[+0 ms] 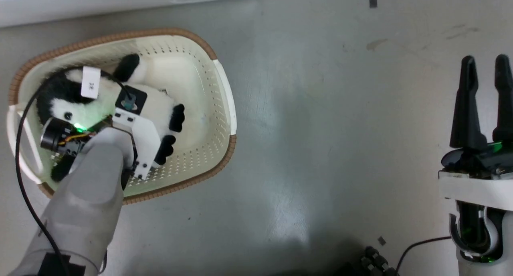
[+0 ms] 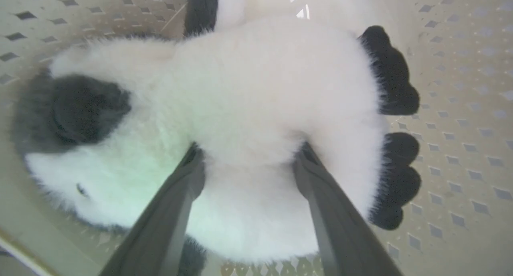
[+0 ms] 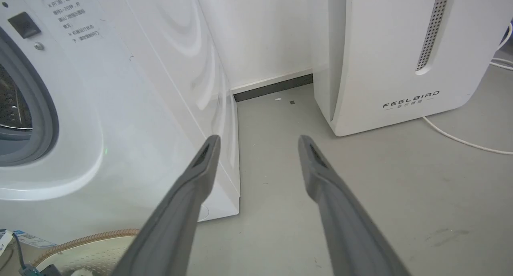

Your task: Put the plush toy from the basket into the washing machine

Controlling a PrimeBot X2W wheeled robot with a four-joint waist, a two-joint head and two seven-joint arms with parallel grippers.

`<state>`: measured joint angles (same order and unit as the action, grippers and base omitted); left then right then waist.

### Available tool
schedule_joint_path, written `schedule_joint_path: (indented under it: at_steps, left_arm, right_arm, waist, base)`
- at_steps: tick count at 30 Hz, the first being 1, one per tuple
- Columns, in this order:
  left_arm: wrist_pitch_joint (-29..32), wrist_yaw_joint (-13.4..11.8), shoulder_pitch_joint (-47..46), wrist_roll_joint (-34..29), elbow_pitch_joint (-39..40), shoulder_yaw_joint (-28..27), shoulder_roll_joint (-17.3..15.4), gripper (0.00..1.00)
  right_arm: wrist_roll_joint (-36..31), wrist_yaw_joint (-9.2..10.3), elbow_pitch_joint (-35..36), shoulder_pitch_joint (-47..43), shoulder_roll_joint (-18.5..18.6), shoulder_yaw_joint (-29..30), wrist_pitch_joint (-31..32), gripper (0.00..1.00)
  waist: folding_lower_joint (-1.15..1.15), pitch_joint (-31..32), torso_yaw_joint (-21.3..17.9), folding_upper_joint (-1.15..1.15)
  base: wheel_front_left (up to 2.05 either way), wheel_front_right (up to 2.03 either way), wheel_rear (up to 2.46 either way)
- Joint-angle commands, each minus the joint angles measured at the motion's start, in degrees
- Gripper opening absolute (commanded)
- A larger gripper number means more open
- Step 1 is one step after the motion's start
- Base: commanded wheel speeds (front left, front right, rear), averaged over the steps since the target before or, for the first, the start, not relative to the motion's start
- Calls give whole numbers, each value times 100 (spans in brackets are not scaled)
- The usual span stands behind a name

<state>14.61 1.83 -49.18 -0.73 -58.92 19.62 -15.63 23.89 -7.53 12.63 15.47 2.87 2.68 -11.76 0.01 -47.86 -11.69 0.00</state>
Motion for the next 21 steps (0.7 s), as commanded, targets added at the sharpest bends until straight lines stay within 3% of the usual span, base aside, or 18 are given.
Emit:
schedule_joint_path:
  at_steps: [1, 6, 7, 8, 21]
  left_arm:
    - [45, -22, -136, 32, -222, 79, -56, 100]
    - [105, 0, -368, 65, -517, 217, -98, 100]
    - [124, -2, -403, 63, -576, 251, -115, 24]
    - [147, 12, -431, 62, -634, 289, -132, 0]
    - [-367, 49, -840, 265, -1458, 632, -99, 0]
  right_arm:
    - [111, 4, 69, 142, 0, 20, -64, 100]
    - [227, 4, 113, 230, 0, 45, -124, 100]
    - [249, 4, 117, 245, 0, 44, -136, 100]
    - [274, 4, 124, 262, 0, 47, -148, 100]
    - [534, 4, 219, 416, 0, 65, -314, 100]
  waist:
    - [-1, -135, -46, 0]
    - [-1, -332, -88, 0]
    - [-1, -356, -95, 0]
    - [-1, -374, -102, 0]
    - [-1, -78, -105, 0]
  base:
    - [0, 0, 0]
    - [0, 0, 0]
    - [0, 0, 0]
    - [0, 0, 0]
    - [0, 0, 0]
